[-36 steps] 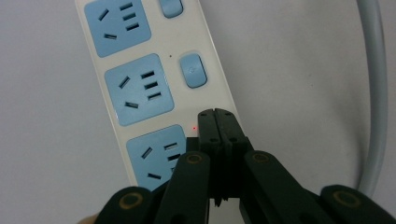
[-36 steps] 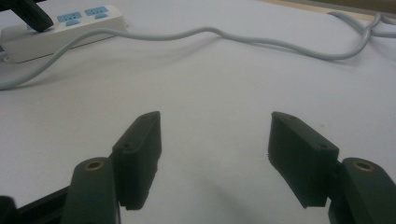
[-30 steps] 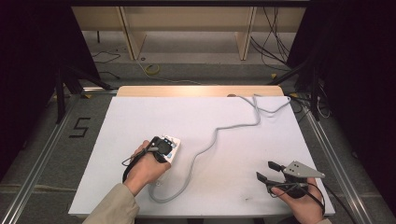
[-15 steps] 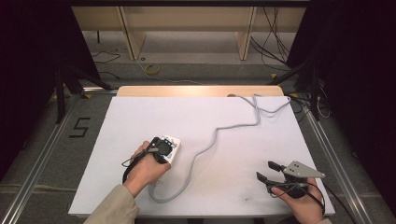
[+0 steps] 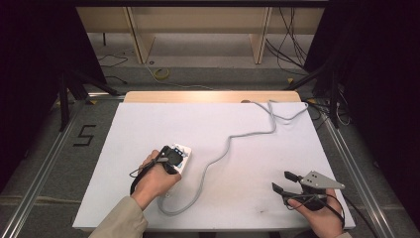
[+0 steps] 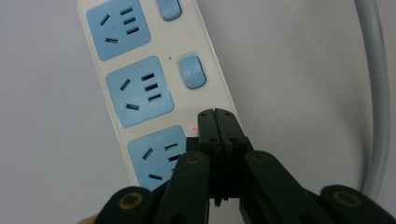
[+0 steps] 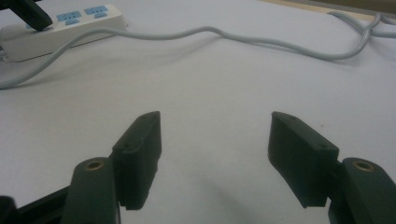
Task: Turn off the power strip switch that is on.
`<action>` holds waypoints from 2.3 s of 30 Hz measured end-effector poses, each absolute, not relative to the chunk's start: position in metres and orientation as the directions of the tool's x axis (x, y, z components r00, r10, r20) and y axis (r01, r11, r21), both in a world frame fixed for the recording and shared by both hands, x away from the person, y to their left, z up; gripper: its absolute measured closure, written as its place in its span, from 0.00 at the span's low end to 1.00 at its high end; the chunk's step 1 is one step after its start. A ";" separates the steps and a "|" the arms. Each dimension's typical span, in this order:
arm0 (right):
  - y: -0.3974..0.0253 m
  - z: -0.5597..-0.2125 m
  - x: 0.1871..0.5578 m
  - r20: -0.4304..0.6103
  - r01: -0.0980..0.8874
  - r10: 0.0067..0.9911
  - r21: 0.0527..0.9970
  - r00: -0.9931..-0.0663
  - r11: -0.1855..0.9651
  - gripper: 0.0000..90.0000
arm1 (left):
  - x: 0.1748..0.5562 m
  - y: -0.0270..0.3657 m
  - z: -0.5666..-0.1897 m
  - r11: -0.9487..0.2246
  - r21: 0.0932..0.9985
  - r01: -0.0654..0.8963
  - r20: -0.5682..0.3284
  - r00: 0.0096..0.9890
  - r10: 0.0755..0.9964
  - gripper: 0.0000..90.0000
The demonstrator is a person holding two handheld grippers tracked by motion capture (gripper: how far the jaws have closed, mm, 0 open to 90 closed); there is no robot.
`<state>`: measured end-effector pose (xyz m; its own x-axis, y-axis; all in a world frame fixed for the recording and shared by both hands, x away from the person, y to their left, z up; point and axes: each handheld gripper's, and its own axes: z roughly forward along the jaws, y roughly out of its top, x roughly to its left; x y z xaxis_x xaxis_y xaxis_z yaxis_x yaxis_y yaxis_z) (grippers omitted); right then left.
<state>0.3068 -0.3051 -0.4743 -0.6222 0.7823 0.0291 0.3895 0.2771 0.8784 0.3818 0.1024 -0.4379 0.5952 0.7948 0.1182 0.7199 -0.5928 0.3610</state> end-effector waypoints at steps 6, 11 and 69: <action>-0.305 -0.474 0.307 0.029 0.389 0.782 0.879 -0.623 0.277 0.40 | 0.382 0.103 -0.438 -0.593 0.361 0.720 0.118 0.596 0.794 1.00; -0.305 -0.474 0.307 0.028 0.388 0.782 0.879 -0.623 0.278 0.40 | 0.381 0.103 -0.438 -0.592 0.365 0.718 0.118 0.596 0.795 1.00; -0.306 -0.474 0.307 0.032 0.391 0.784 0.879 -0.620 0.273 0.40 | 0.375 0.118 -0.423 -0.527 0.588 0.614 0.113 0.583 0.805 0.93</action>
